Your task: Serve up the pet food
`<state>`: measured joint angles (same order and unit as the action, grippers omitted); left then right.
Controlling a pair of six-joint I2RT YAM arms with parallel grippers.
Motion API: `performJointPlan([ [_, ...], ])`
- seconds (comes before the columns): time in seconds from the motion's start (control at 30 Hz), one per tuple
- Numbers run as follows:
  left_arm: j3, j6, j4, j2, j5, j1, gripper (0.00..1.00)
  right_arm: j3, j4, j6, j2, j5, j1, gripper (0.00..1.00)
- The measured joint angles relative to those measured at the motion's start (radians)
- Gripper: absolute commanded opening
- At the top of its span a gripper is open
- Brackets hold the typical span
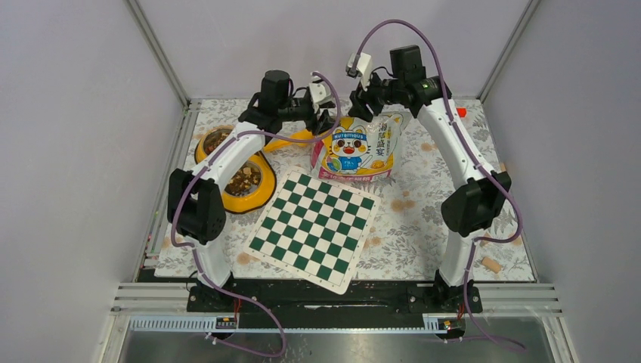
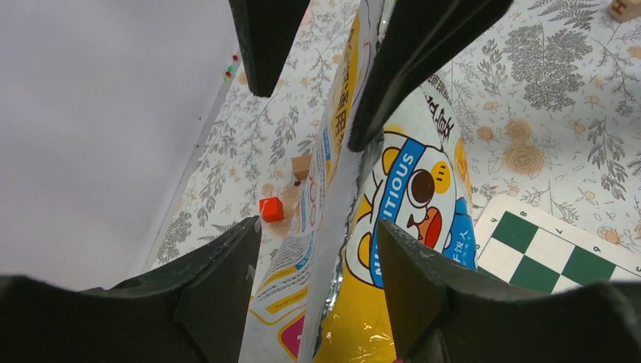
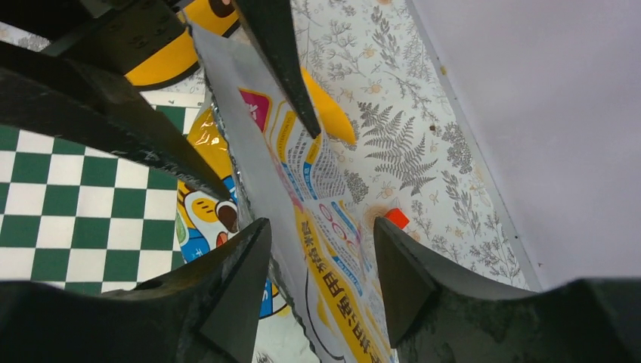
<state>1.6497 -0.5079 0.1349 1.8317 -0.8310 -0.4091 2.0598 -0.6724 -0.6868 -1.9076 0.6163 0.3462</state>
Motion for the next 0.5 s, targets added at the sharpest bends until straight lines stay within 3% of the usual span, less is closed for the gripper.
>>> performJointPlan([
  [0.3, 0.011, -0.008, 0.008, 0.021, 0.017, 0.001, 0.5, 0.071, -0.12, -0.052, -0.019, 0.017, 0.001, 0.67],
  [0.5, 0.016, -0.007, 0.008, 0.024, 0.016, 0.001, 0.48, 0.101, -0.168, -0.077, -0.051, 0.024, 0.004, 0.63],
])
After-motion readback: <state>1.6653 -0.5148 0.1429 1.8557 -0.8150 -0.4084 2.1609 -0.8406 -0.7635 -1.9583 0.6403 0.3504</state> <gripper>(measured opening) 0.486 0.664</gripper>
